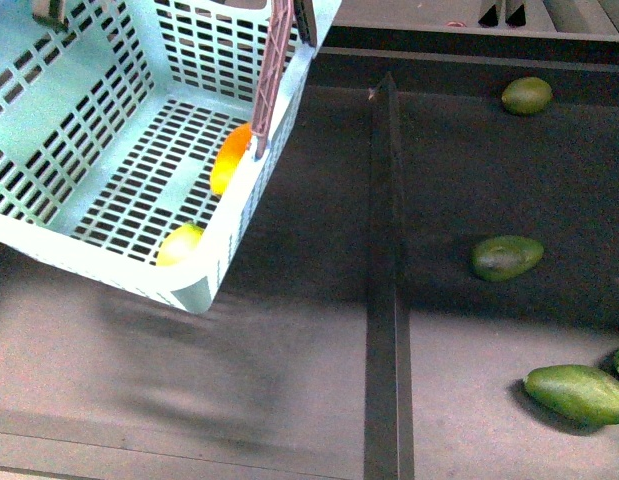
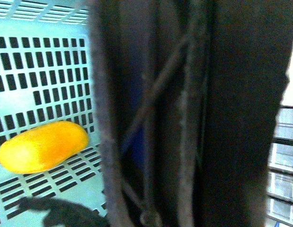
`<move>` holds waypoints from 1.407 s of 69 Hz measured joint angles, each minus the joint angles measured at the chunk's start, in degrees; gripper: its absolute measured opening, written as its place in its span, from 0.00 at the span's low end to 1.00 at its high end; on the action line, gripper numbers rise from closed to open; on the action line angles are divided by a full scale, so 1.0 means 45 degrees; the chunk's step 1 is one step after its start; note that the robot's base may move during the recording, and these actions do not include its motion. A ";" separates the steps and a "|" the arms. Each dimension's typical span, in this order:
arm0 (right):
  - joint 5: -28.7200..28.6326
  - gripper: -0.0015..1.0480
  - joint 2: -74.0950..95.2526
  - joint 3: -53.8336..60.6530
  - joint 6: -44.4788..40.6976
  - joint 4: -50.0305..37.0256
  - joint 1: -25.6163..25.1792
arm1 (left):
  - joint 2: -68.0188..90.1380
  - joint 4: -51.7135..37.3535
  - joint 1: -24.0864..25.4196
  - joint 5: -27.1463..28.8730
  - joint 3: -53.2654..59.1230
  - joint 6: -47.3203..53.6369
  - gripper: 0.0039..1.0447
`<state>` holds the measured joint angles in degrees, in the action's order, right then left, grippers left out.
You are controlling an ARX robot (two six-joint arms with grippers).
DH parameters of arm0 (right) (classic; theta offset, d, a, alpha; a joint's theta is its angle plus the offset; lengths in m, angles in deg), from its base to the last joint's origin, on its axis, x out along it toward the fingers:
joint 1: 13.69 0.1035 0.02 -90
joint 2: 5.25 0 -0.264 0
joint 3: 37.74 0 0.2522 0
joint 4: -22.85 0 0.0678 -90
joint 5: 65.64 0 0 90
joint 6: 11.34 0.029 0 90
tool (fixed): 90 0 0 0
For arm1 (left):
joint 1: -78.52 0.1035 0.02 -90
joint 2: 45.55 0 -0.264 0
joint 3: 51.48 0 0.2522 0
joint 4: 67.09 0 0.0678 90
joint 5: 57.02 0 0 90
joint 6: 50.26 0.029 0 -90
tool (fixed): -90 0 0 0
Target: Pick lemon and mango into basket
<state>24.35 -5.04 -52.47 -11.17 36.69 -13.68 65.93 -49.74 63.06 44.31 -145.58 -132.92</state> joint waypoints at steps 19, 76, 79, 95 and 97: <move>0.0000 0.92 0.0000 0.0000 0.0000 0.0000 0.0000 | 0.1316 0.0277 0.0049 -0.0199 0.0034 -0.0903 0.13; -0.0005 0.92 -0.0005 0.0000 0.0000 0.0000 0.0000 | -0.4945 -0.6951 0.1005 -0.0238 0.7883 0.7344 0.73; 0.0005 0.92 0.0000 0.0000 0.0000 0.0000 0.0000 | -0.5246 -0.9408 0.1141 -0.0403 0.9277 1.0341 0.64; 0.0005 0.92 0.0000 0.0000 0.0000 0.0000 0.0000 | -0.8058 -1.2701 0.2001 -0.1132 1.3202 1.7675 0.14; 0.0005 0.92 0.0000 0.0000 0.0000 0.0000 0.0000 | -0.8272 -1.2706 0.2055 -0.1205 1.3483 1.7801 0.09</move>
<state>24.37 -5.04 -52.47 -11.17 36.69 -13.68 28.71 -106.91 72.31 38.89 -84.91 -52.81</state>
